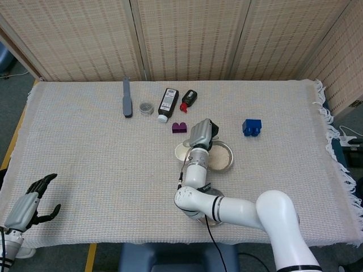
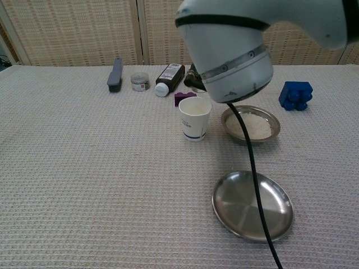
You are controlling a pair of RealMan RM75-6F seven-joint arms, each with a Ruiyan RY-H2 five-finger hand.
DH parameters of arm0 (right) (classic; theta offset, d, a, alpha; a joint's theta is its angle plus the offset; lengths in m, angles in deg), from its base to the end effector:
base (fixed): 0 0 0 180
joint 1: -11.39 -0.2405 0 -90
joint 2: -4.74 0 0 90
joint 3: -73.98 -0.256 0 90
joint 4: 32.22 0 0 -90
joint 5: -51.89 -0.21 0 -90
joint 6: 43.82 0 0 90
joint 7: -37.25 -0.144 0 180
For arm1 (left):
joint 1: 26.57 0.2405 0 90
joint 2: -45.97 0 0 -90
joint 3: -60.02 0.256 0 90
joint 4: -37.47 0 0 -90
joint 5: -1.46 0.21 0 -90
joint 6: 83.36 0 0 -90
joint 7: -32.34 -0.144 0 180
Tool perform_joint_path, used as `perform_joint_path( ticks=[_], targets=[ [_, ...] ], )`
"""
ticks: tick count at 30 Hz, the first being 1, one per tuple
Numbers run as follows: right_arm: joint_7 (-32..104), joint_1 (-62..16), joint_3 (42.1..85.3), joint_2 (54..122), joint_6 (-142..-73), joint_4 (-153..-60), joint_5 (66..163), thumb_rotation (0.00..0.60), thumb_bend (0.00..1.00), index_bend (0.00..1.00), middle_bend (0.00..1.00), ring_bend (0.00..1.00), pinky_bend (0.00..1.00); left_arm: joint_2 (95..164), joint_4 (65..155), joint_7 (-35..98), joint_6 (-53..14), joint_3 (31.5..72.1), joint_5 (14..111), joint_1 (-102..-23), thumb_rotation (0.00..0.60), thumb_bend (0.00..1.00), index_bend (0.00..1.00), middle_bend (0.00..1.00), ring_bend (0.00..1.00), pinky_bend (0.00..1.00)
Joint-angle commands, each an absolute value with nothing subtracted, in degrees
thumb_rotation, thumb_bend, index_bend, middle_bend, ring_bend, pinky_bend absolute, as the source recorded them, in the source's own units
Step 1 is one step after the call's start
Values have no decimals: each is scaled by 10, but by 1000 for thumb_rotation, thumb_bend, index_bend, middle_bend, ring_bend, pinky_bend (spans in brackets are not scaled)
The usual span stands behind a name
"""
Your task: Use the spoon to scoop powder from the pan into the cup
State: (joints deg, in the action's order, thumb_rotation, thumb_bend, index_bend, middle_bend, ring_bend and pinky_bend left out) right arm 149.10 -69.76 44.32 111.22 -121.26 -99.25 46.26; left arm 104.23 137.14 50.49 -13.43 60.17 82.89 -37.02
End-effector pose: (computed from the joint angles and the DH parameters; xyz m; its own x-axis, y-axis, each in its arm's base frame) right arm 0.0061 -0.4220 -0.0416 0.9315 -0.3420 0.1238 -0.1749 -0.1228 0.9769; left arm -0.3044 0.1914 0.1420 0.0549 0.2727 0.9605 0.9947 0.0692 -0.0765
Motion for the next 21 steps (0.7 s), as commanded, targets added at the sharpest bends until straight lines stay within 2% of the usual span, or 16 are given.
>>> perform_joint_path(
  ticks=[1, 11, 21],
  targets=[
    [1514, -715, 439, 1120, -1212, -981, 453, 600, 361, 645, 983, 1000, 1000, 1042, 1371, 506, -135, 602, 829, -370, 600, 413, 0, 0, 0, 0],
    [1582, -745, 434, 1136, -1218, -957, 425, 600, 361, 651, 983, 1000, 1000, 1039, 1370, 518, -135, 600, 827, -370, 600, 414, 0, 0, 0, 0],
    [1632, -740, 442, 1122, -1234, -980, 407, 600, 361, 654, 983, 1000, 1000, 1039, 1371, 518, -135, 600, 827, -370, 600, 414, 0, 0, 0, 0]
  ],
)
